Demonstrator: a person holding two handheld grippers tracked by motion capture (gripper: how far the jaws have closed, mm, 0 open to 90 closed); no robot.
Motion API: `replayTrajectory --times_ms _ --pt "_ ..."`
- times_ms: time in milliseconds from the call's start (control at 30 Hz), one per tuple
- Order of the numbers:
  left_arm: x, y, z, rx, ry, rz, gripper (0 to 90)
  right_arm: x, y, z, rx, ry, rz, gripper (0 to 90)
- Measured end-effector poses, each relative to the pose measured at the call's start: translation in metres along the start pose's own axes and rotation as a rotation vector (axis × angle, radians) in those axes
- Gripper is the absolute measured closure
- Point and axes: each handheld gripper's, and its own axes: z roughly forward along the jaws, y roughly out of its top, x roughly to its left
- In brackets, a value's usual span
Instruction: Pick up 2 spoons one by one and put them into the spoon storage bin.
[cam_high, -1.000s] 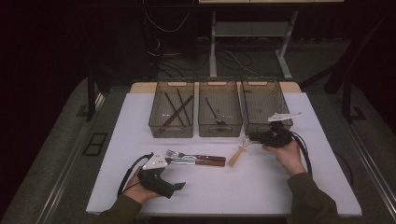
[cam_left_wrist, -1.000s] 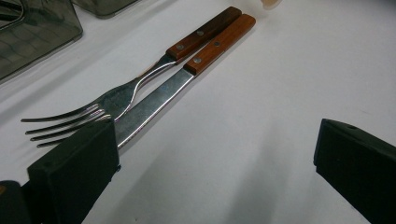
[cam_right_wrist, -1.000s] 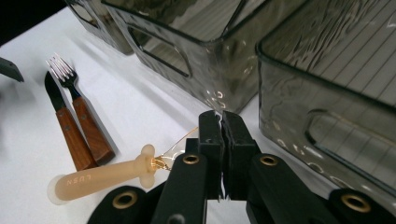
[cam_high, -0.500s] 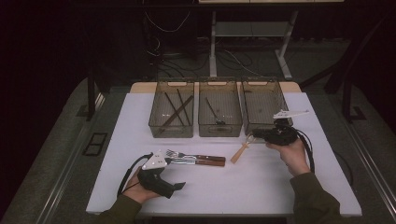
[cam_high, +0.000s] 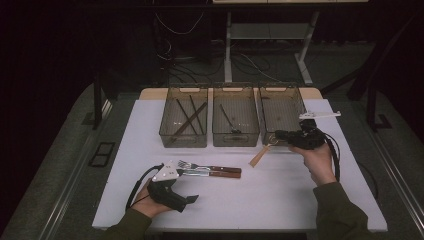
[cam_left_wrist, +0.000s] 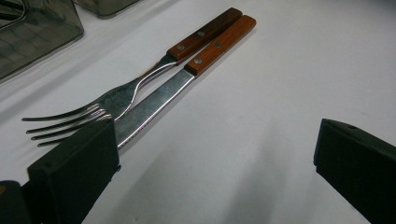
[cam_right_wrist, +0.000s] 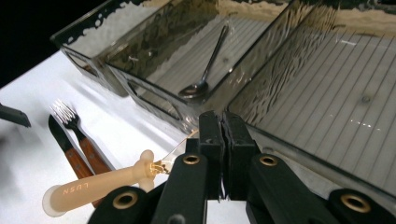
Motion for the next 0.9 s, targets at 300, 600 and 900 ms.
replayTrajectory --times_ms 300,600,900 --pt "0.0 0.0 0.0 -0.006 -0.002 -0.007 0.0 0.003 0.021 0.0 -0.036 -0.018 0.008 88.1" --pt "-0.001 0.0 0.0 -0.018 -0.007 -0.016 0.0 0.006 0.049 0.012 -0.046 -0.057 0.021 88.2" --pt "-0.001 0.0 0.0 -0.023 -0.01 -0.013 0.0 0.006 0.072 0.035 -0.062 -0.117 0.069 88.1"
